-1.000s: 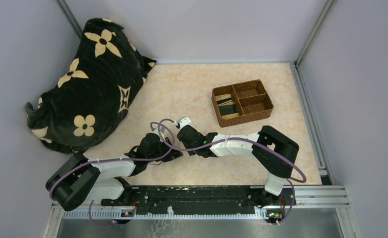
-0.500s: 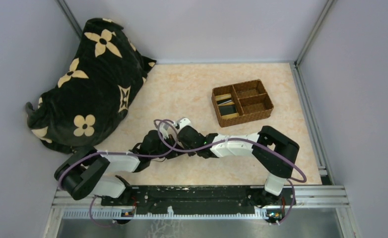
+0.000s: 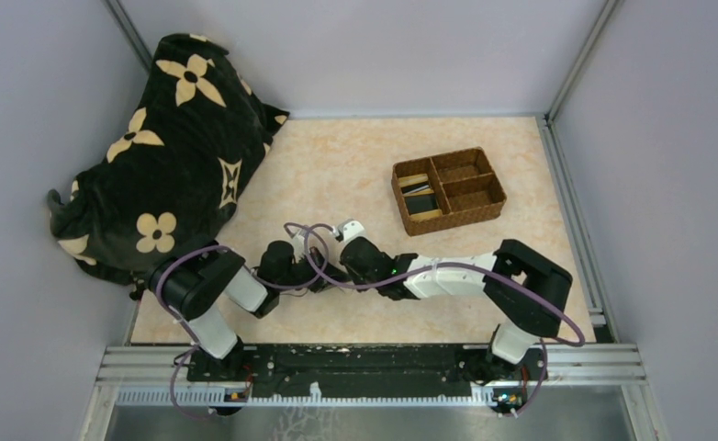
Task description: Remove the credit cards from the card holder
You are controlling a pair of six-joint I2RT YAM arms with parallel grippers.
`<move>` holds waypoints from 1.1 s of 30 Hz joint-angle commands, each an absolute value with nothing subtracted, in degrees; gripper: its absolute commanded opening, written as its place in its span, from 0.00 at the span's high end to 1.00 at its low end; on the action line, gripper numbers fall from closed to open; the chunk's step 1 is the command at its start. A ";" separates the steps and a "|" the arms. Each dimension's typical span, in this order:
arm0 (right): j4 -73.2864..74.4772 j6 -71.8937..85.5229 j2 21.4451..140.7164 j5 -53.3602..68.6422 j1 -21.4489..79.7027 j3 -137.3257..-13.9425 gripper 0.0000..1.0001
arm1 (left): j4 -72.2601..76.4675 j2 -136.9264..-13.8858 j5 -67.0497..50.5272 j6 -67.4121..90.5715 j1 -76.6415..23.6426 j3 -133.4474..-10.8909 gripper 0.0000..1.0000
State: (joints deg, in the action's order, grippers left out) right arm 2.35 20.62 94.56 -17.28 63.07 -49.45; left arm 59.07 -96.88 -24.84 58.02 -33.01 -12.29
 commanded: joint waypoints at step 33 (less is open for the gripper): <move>2.56 15.80 92.90 -17.70 60.75 -54.24 0.48 | 28.45 -78.42 -14.54 47.35 -31.89 -14.73 1.00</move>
State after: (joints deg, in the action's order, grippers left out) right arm 2.15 18.17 90.24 -16.43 61.65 -49.95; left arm 42.70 -82.89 -20.71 53.98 -32.29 -12.08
